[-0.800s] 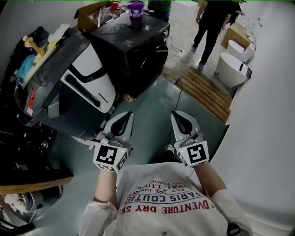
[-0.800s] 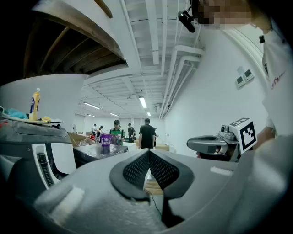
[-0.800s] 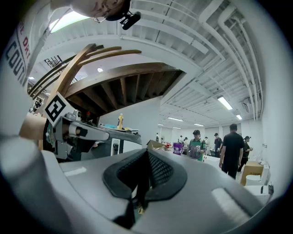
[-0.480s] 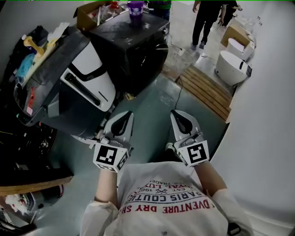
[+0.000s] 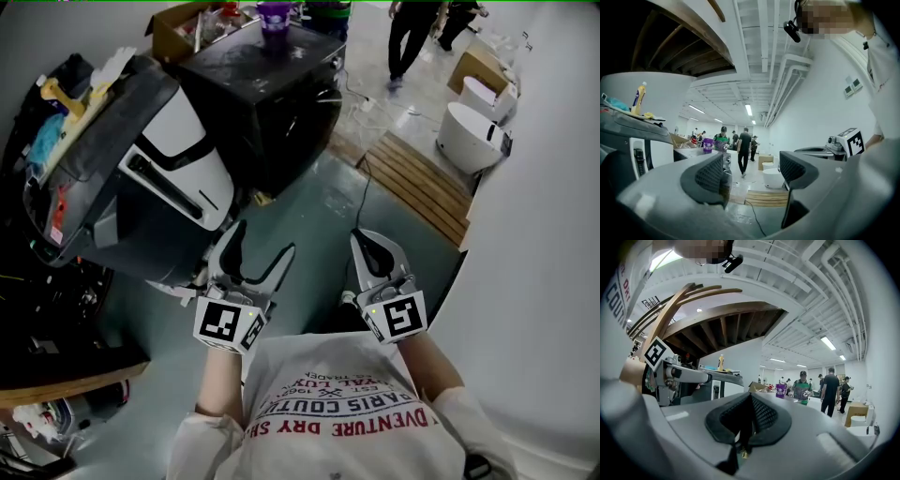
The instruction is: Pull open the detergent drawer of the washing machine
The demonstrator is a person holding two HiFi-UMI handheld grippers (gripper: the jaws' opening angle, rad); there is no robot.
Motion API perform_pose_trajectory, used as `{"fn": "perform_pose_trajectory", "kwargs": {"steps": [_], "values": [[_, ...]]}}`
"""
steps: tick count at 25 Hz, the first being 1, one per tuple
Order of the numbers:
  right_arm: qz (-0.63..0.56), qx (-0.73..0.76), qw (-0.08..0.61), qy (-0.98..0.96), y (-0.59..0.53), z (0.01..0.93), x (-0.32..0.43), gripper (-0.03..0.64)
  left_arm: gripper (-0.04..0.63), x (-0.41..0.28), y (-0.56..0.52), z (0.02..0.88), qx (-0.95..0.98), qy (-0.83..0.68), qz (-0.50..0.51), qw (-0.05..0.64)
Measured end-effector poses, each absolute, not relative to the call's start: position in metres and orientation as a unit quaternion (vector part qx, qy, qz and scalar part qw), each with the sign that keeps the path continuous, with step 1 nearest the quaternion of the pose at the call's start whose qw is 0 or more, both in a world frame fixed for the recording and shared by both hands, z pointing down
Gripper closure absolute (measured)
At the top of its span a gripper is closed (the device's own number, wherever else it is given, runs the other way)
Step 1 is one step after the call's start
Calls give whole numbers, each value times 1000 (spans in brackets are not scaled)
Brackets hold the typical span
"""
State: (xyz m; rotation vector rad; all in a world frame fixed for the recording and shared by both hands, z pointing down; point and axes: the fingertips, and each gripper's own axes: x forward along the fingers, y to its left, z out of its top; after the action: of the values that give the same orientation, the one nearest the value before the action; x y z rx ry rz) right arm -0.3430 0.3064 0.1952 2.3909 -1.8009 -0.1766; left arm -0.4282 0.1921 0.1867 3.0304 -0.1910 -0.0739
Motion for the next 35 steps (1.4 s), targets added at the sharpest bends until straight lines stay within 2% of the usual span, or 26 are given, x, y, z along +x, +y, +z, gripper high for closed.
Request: {"fn": "perform_pose_trajectory", "kwargs": {"steps": [10,26,35], "values": [[-57,774,77,-626,268,213,-265,615,219,-377,151,213,992,-112,-14,56],[-23,693,85,-715,185,226,2,615,219,-139,86,216,962,-245,-23,115],[9,659,100,-745,130,263,61,615,221,-83,50,264,943,-278,-16,181]]}}
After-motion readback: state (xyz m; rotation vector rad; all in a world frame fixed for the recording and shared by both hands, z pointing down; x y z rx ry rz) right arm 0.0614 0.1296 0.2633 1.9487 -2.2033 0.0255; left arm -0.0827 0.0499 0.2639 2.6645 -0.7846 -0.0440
